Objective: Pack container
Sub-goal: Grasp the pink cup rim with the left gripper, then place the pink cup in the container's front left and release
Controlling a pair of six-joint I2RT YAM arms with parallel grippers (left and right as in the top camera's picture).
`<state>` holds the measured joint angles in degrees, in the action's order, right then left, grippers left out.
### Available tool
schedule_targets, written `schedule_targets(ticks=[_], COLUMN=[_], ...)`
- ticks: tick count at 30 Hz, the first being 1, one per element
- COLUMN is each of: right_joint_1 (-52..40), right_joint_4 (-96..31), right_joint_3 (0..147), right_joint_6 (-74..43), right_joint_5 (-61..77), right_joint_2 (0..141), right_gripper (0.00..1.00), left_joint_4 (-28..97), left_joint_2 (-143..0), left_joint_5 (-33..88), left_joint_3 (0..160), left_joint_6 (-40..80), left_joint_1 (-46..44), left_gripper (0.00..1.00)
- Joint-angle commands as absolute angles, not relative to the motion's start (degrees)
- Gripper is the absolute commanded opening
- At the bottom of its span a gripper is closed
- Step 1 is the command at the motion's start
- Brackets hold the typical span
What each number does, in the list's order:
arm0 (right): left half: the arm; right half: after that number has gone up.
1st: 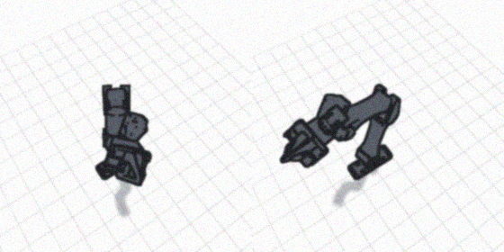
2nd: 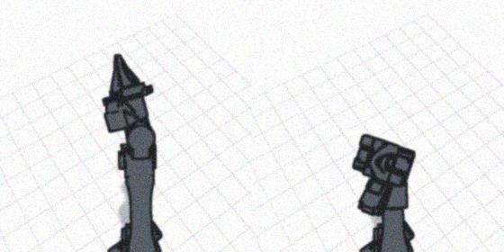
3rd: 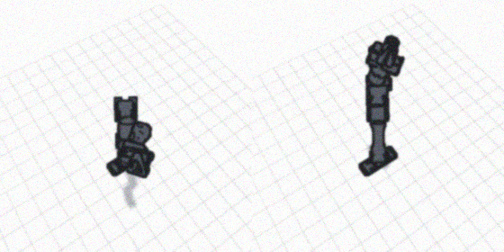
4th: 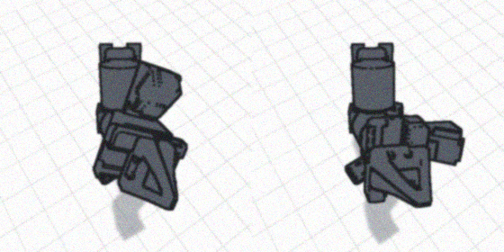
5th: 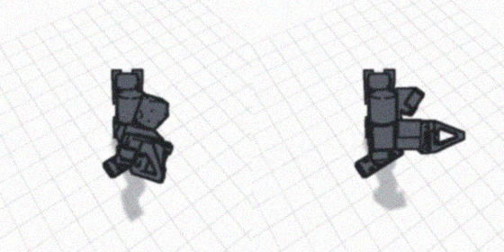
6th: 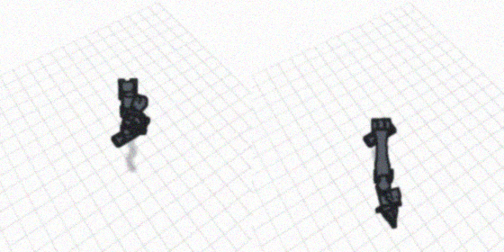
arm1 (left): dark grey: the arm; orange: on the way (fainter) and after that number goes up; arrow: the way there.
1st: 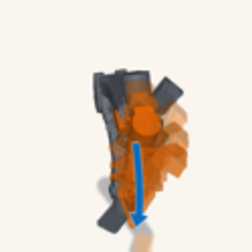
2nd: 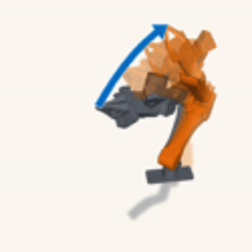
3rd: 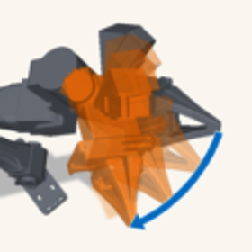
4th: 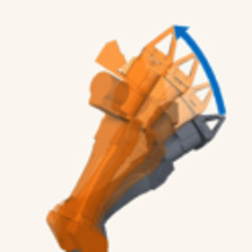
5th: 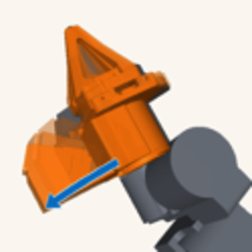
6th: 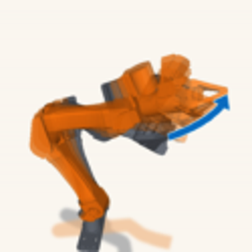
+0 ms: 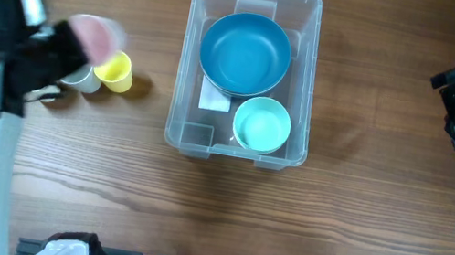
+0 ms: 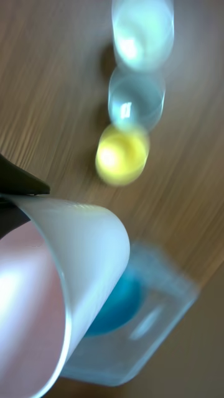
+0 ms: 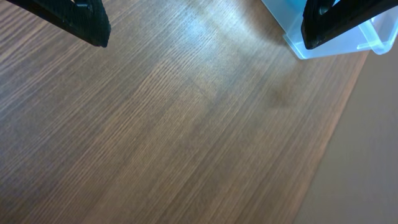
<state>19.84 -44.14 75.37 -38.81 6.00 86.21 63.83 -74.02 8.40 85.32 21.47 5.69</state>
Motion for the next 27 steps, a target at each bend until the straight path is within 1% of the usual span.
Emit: schedule_targets(ticks=[1,2,4,7,10,15,17,19,20,21,22,24,25,27], right_joint_1=[19.75,19.75,19.75,19.75,19.75,19.75,19.75,19.75,19.75,19.75,19.75,19.75,19.75,19.75], right_joint_4=[-44.16,-44.16,-44.18,-44.18,-44.18,-44.18,-44.18,-44.18,-44.18,-44.18,-44.18,-44.18,-44.18,-44.18], right_joint_3=[75.68,75.68,75.68,75.68,75.68,75.68,75.68,75.68,75.68,75.68,75.68,75.68,75.68,75.68], right_joint_6=[-39.42,-39.40,-39.42,-39.42,-39.40,-39.42,-39.42,-39.44,-39.40,-39.42,-39.42,-39.44,-39.42,-39.42], right_joint_5=[6.48,6.48,6.48,6.48,6.48,6.48,6.48,6.48,6.48,6.48,6.48,6.48,6.48,6.48], right_joint_2=[86.61,86.59,86.59,86.59,86.59,86.59,86.59,86.59,86.59,86.59,86.59,86.59,86.59,86.59], right_gripper=[1.00,1.00,1.00,1.00,1.00,1.00,1.00,1.00,1.00,1.00,0.99,1.00,1.00,1.00], left_joint_4=[60.99,60.40,59.42,58.28,58.70,57.41,57.80,58.11,58.11,58.11,59.77,62.74,64.07,65.98], left_joint_2=[-79.05,-81.47,-85.95,-93.41,-100.66,-107.63,-109.32,-109.82,-109.43,-108.71,-106.37,-102.69,-100.55,-95.13], left_joint_5=[5.02,1.72,-1.48,-3.25,-4.19,-5.89,-5.37,-4.45,-4.27,-4.03,-3.92,-4.01,-4.49,-6.94], left_joint_3=[85.52,85.52,85.52,85.52,85.52,85.49,85.49,85.52,85.54,85.58,86.63,89.01,90.15,91.29], left_joint_6=[19.94,20.97,22.79,24.25,26.20,26.20,26.22,26.22,26.22,26.20,26.20,26.17,26.17,26.17], left_joint_1=[-13.13,-17.56,-22.81,-26.65,-27.16,-26.61,-26.72,-26.89,-26.89,-26.85,-26.52,-25.98,-25.50,-23.42], left_gripper=[0.05,0.05,0.05,0.04,0.04,0.04,0.06,0.09,0.15,0.24,0.37,0.45,0.56,0.69])
